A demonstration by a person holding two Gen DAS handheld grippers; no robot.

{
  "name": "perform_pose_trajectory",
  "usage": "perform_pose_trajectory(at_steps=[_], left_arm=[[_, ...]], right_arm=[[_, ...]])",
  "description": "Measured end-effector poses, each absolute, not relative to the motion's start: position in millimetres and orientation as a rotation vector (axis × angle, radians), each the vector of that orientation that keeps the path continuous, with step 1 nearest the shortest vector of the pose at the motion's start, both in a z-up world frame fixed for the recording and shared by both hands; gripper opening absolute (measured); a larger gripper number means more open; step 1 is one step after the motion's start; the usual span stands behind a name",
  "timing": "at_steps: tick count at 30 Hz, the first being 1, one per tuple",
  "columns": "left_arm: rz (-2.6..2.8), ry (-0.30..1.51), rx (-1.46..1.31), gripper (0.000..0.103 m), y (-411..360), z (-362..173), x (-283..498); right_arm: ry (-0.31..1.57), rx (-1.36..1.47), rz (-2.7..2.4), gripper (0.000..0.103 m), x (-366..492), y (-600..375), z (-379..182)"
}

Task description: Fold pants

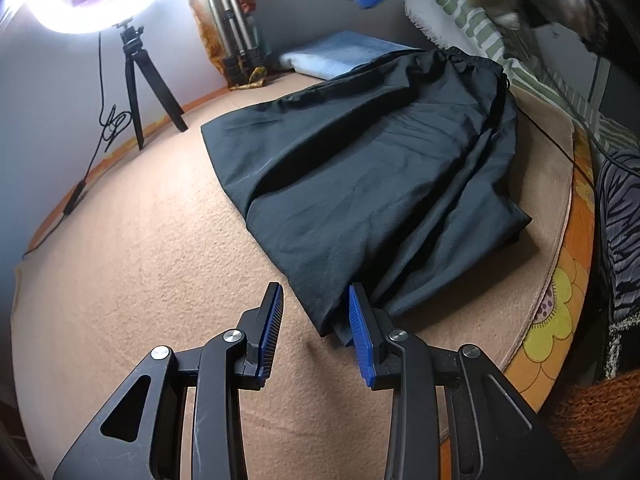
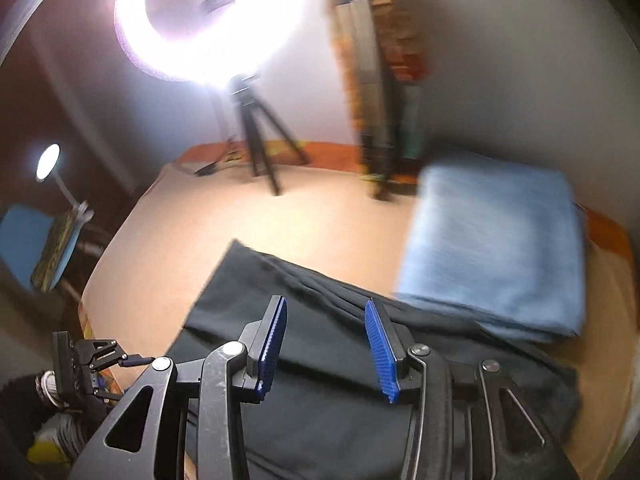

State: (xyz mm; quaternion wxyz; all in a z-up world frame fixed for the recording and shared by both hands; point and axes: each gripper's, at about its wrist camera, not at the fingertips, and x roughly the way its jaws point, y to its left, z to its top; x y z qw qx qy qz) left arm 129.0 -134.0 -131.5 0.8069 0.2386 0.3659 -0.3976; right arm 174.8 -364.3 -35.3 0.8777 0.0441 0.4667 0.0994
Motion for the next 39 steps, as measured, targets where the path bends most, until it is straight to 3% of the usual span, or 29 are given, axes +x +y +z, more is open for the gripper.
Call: perform_pose_trajectory(at_steps=[3, 5, 13, 21, 22, 23, 28, 30, 32, 34, 35, 39], left_arm=[[-0.855, 0.778, 0.512, 0.032, -137.2, -132.8, 129.4], [-0.855, 0.770, 0.513, 0.031, -138.3, -133.2, 129.3], [-0.872, 0.757, 0.489, 0.022, -134.5, -132.6, 132.1], [-0.882, 0.754, 0.492, 0.022, -135.8, -134.1, 132.2], [-0.886, 0.748, 0.494, 0.020, -136.3, -133.8, 131.7], [-0.888, 0.743, 0.499, 0.010, -136.9, -133.7, 131.4], [-0.894, 0.732, 0.497, 0.006, -138.4, -132.1, 132.2], [-0.894, 0.730, 0.497, 0.006, -138.1, -130.8, 131.9], [-0.898, 0.725, 0.502, 0.004, -137.8, -129.3, 129.9], [-0.902, 0.715, 0.513, 0.004, -138.0, -127.0, 125.3], [-0.905, 0.713, 0.516, 0.004, -137.8, -126.0, 124.0], [-0.926, 0.718, 0.533, 0.002, -134.9, -123.2, 114.3]], right_arm=[[0.990, 0.088, 0.289, 0.045, 206.4, -334.2, -50.7], [1.004, 0.095, 0.335, 0.057, 226.4, -316.5, -60.1], [1.085, 0.039, 0.424, 0.058, 291.9, -247.3, -105.5], [1.154, 0.060, 0.445, 0.060, 311.4, -229.1, -141.5], [1.162, 0.059, 0.450, 0.060, 311.2, -227.5, -144.3], [1.166, 0.053, 0.454, 0.060, 310.7, -225.8, -146.6], [1.179, 0.027, 0.434, 0.060, 313.7, -223.2, -156.2], [1.187, 0.032, 0.432, 0.052, 314.2, -224.6, -158.8], [1.199, 0.020, 0.432, 0.022, 313.0, -224.3, -161.9], [1.195, 0.005, 0.426, 0.008, 310.6, -222.5, -164.7], [1.187, -0.006, 0.421, 0.003, 308.8, -221.1, -164.3], [1.150, -0.037, 0.368, 0.001, 309.2, -216.2, -162.4]])
